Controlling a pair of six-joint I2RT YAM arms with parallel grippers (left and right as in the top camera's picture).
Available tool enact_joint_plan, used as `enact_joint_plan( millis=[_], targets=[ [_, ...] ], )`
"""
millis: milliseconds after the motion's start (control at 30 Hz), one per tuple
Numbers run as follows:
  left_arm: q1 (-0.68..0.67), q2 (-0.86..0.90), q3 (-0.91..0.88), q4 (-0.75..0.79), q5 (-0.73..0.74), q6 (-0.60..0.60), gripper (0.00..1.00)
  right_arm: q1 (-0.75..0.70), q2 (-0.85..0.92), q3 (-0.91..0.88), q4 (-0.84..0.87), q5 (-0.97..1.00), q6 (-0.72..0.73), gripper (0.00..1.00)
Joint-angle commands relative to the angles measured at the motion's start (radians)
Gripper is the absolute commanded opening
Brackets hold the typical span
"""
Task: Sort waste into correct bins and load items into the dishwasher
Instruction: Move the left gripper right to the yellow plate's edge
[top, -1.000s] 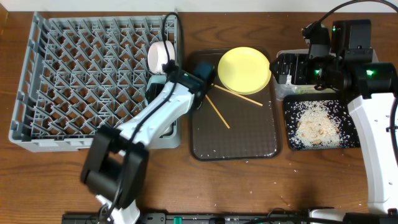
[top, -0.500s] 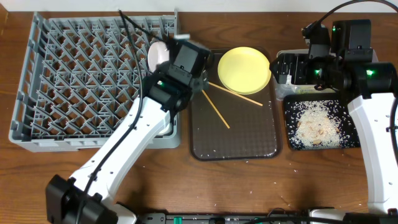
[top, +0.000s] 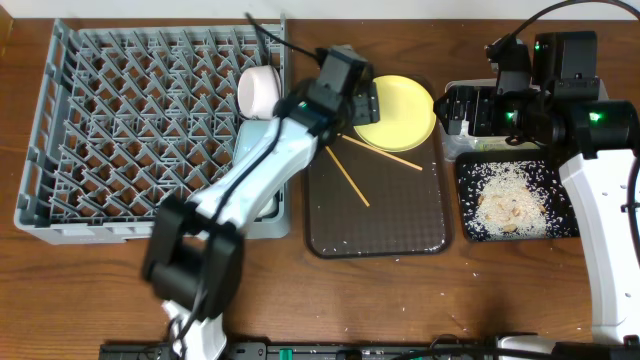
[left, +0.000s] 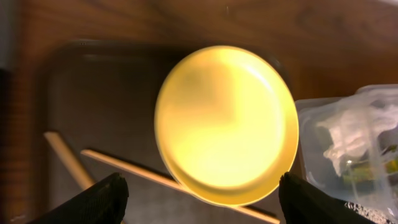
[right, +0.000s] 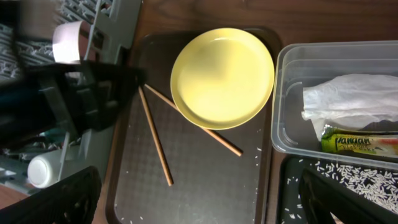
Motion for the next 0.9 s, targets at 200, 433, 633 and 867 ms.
enact_joint_plan(
  millis=[200, 433, 633, 867],
  targets=[
    [0.025, 0.201, 0.139, -0.045, 0.059, -0.112, 0.71, 0.001, 0.005, 0.001, -0.001, 0.003, 0.001, 0.99],
    [0.026, 0.246, 0.139, -0.014, 0.026, -0.141, 0.62, 0.001, 0.005, 0.001, -0.001, 0.003, 0.001, 0.99],
    [-0.011, 0.282, 0.139, 0.028, -0.026, -0.141, 0.59, 0.001, 0.005, 0.001, -0.001, 0.003, 0.001, 0.99],
    [-0.021, 0.329, 0.138, 0.029, -0.057, -0.166, 0.52, 0.001, 0.005, 0.001, -0.001, 0.003, 0.001, 0.99]
  ],
)
